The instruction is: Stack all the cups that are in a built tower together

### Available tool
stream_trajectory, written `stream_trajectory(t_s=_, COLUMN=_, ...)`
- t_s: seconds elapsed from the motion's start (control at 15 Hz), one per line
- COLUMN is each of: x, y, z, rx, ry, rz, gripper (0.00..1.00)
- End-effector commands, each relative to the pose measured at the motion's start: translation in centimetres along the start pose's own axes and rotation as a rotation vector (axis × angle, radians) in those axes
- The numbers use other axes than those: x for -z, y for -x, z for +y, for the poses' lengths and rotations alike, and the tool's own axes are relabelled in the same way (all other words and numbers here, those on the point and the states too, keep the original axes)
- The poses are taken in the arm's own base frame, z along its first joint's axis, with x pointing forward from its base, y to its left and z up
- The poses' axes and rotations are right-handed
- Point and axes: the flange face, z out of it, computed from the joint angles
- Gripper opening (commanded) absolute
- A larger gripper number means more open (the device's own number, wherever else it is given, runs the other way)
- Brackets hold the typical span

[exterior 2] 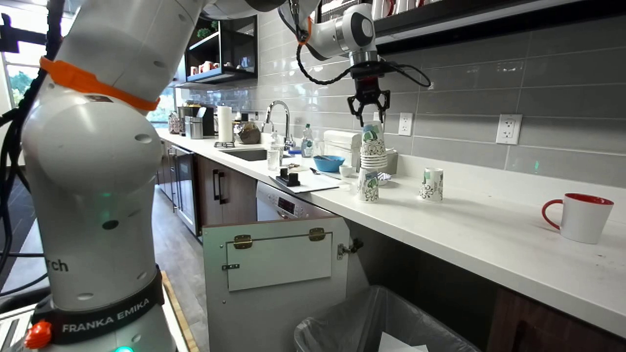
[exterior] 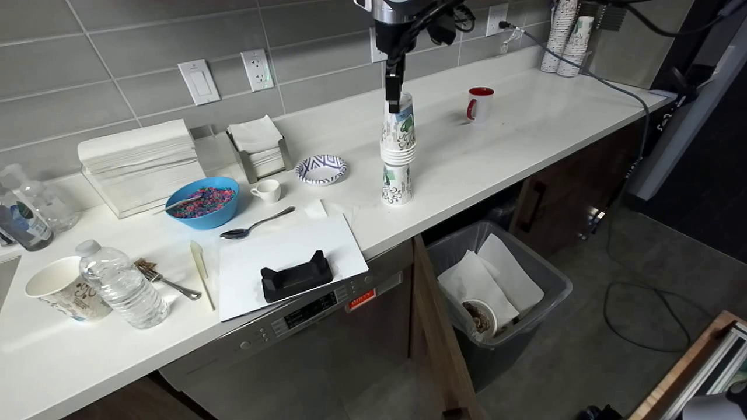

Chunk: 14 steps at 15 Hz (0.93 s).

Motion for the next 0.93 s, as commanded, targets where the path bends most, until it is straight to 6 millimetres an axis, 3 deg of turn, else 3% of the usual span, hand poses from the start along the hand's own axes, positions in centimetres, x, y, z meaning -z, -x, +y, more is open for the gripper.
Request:
stream_trajectory(t_s=0.0, x=0.07, y=-0.22, z=-0.31, rx=0.025, ry=-0.009, rz=-0.031, gripper=0.41)
stream_trajectory(t_s=0.53, x=-0.20, y=-0.62, z=-0.80, rx=0.043, ry=-0.021, rz=-0.031, gripper=0.41)
stream_trajectory(t_s=0.6, x=-0.33, y=-0.67, z=-0.74, rx=0.042, ry=-0.015, rz=-0.032, gripper=0.49)
stream_trajectory(t_s=0.67, x=-0.44, y=-0.72, z=-0.67, rx=0.036, ry=-0.005, rz=-0.035, gripper=0.91)
stream_trajectory(t_s=0.87, x=-0.67, y=-0.65, z=-0.57, rx=0.037, ry=-0.007, rz=-0.041, gripper=1.00)
